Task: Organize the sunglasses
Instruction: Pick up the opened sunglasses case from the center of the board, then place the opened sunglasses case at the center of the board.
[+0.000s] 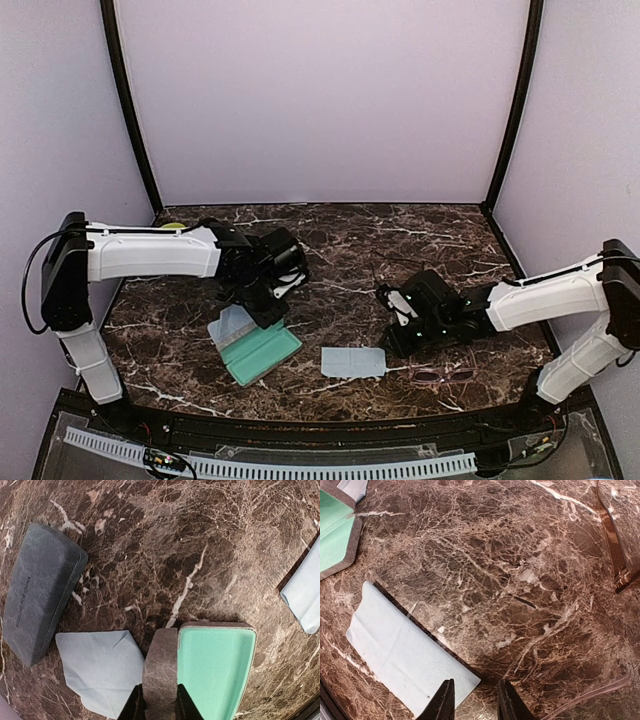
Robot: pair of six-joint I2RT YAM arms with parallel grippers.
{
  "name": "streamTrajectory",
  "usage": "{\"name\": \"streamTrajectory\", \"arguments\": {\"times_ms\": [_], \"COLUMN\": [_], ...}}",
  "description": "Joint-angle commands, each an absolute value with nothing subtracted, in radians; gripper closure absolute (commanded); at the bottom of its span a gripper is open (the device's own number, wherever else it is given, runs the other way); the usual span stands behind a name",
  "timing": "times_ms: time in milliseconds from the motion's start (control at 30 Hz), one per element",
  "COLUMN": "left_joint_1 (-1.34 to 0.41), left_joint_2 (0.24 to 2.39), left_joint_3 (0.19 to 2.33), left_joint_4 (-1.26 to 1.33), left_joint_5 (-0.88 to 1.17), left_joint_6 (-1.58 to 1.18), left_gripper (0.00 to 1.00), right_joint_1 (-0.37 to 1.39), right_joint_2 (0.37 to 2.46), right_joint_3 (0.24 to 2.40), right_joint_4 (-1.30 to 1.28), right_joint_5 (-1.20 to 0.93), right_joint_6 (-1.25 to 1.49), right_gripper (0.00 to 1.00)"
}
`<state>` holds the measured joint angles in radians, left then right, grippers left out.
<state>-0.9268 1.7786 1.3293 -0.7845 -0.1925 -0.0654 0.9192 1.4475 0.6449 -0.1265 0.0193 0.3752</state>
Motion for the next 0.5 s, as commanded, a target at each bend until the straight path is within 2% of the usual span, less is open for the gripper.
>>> {"name": "streamTrajectory", "arguments": {"times_ms": [0, 233, 467], "left_joint_1": [-0.937, -0.951, -0.956], "left_joint_2": [1.813, 1.91, 1.965], "left_joint_3": [1.406, 1.562, 1.671], "left_joint_4": [-0.774, -0.767, -0.659], "left_joint_5": [-0.198, -0.257, -0.199], "left_joint_6": [0.008, 0.161, 0.342], "left_gripper": [0.87, 0.88, 0.88], "right_joint_1": [0.905, 0.892, 0.88], "right_joint_2": [1.419, 1.414, 1.407], "right_joint_3": [0.629, 0.628, 0.619], "right_joint_4": [-0.094, -0.093, -0.089], "right_joint_5": [0.017, 0.015, 0.005], "right_joint_6": [0.371, 0.365, 0.367], "right_gripper": [0.7, 0.7, 0.7]}}
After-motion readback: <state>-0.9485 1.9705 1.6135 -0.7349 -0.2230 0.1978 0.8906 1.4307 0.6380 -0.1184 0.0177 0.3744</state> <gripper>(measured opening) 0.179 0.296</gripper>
